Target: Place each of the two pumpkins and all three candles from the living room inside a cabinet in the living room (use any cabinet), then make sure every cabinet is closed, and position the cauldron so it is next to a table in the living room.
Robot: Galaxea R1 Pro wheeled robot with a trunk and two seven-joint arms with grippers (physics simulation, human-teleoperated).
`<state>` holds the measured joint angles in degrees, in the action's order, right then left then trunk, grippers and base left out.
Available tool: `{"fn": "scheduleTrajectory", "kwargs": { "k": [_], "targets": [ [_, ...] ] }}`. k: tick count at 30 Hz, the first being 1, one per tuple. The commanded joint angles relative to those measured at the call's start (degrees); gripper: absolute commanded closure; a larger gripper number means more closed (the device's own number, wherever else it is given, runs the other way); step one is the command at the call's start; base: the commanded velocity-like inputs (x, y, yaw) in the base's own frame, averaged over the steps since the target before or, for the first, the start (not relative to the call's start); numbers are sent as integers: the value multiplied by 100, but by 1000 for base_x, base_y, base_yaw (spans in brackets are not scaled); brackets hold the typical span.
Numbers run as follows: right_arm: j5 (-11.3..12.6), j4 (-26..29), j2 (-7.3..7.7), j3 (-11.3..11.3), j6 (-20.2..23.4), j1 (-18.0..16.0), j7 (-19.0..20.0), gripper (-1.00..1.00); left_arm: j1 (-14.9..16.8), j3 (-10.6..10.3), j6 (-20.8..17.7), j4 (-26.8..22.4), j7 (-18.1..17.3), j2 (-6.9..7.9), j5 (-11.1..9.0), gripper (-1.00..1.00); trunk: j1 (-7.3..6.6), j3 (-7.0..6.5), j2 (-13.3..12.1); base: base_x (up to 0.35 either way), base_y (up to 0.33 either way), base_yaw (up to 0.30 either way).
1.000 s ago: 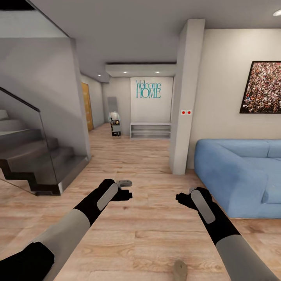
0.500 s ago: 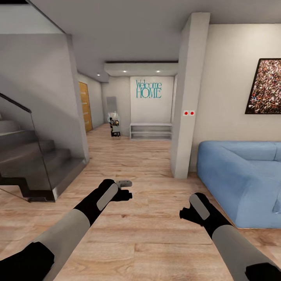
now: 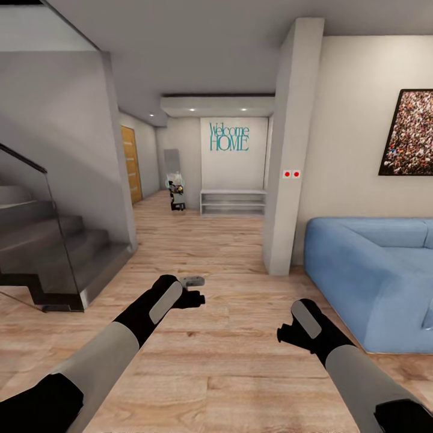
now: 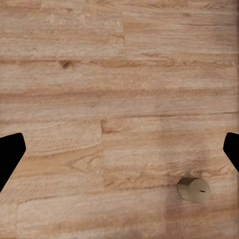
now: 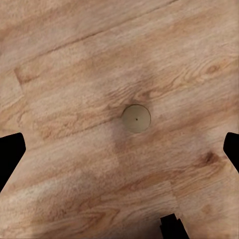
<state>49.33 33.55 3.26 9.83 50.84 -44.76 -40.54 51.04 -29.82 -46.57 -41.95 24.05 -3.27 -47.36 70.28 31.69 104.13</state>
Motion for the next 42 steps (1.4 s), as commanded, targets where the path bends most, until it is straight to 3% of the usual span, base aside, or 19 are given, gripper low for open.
{"fn": "scheduleTrajectory", "kwargs": {
  "k": [1,11,22,31,42],
  "targets": [
    [59,4,7,46,13,-5,-50,-100,3,-16,-6,-15,56,2,-58,-100,22,25,45,3,0,0],
    [58,-444,-20,72,-125,5,-15,-100,3,14,-23,-115,34,20,-70,-100,242,205,446,0,0,0],
    [39,-614,29,87,-911,120,194,-100,3,14,-64,-121,11,28,-93,-100,483,402,887,0,0,0],
    [18,-620,103,143,-983,362,559,-100,3,-6,-102,-124,-3,25,-101,-100,681,564,1248,-2,0,0],
    [15,-733,137,191,-980,388,630,-100,3,-14,-106,-129,-6,16,-107,-100,923,761,1690,-155,0,0]
  ]
}}
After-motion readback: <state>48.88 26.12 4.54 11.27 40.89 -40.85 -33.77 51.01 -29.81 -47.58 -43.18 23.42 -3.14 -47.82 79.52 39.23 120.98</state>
